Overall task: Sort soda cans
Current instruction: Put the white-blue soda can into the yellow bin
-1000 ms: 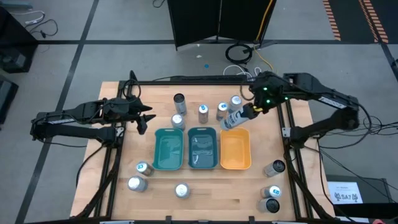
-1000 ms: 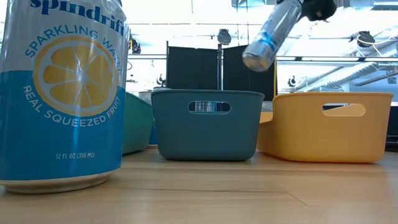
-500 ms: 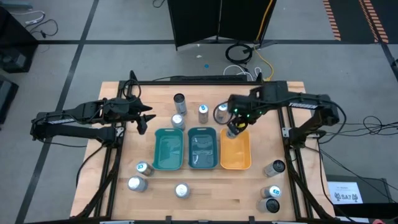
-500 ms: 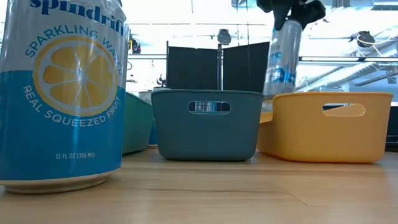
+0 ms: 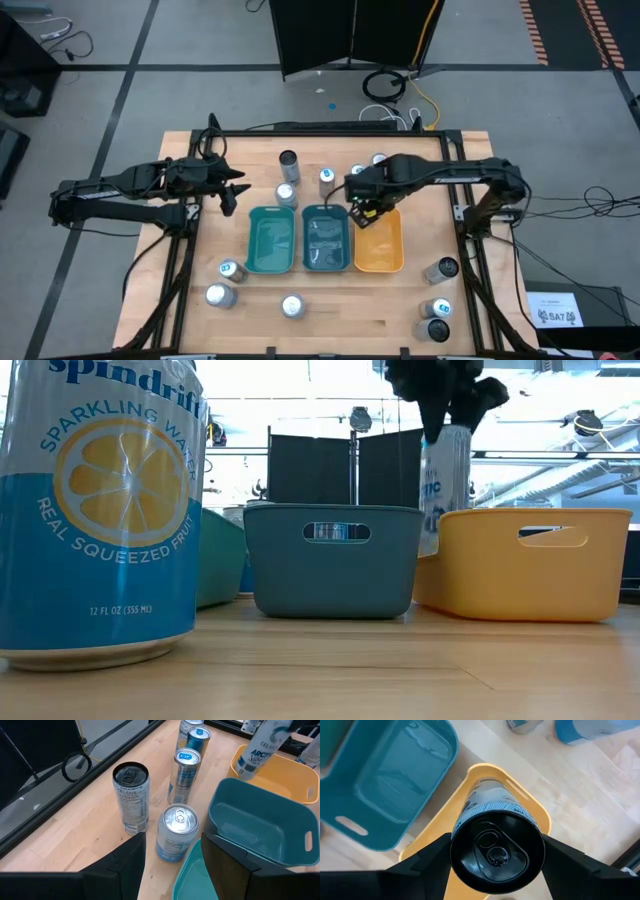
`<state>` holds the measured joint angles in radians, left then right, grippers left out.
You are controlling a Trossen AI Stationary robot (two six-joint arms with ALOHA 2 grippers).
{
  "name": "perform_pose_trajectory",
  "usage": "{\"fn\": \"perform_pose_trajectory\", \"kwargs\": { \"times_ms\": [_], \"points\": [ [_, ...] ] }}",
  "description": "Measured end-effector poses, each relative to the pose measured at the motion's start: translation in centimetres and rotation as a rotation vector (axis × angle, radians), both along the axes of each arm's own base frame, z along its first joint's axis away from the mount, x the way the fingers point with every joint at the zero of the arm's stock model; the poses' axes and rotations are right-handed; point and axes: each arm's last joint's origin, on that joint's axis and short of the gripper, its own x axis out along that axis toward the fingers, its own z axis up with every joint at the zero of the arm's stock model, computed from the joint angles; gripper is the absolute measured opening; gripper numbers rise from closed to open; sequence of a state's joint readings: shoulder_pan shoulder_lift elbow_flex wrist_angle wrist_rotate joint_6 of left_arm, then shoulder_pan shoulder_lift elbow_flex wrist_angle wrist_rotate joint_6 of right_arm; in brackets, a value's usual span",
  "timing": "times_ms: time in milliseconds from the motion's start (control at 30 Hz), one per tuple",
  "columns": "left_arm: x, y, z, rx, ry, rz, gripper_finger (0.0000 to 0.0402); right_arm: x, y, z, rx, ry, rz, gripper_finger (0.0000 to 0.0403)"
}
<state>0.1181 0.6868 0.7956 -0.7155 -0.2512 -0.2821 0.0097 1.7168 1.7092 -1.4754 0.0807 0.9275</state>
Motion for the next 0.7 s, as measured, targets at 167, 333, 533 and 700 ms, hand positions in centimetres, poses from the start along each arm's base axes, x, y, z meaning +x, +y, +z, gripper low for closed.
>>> {"fn": "perform_pose_trajectory", "kwargs": {
  "times_ms": [167,333,533,700],
  "points": [
    [0.0,0.0,0.0,0.0,0.0,0.0,0.0202,1.2,0.2,-1.7,-0.003,0.055,0.013,0.0247],
    [0.0,0.0,0.0,0.0,0.0,0.0,0.0202,2.2,0.2,-2.6,-0.002,0.041,0.035,0.0247],
    [0.0,-0.1,0.0,-0.013,0.004,-0.019,0.0202,2.3,0.1,-2.7,0.029,0.038,0.017,0.0247],
    [0.0,-0.1,-0.1,-0.015,0.004,-0.021,0.0202,2.3,0.1,-2.7,0.034,0.038,0.009,0.0248]
  ]
}}
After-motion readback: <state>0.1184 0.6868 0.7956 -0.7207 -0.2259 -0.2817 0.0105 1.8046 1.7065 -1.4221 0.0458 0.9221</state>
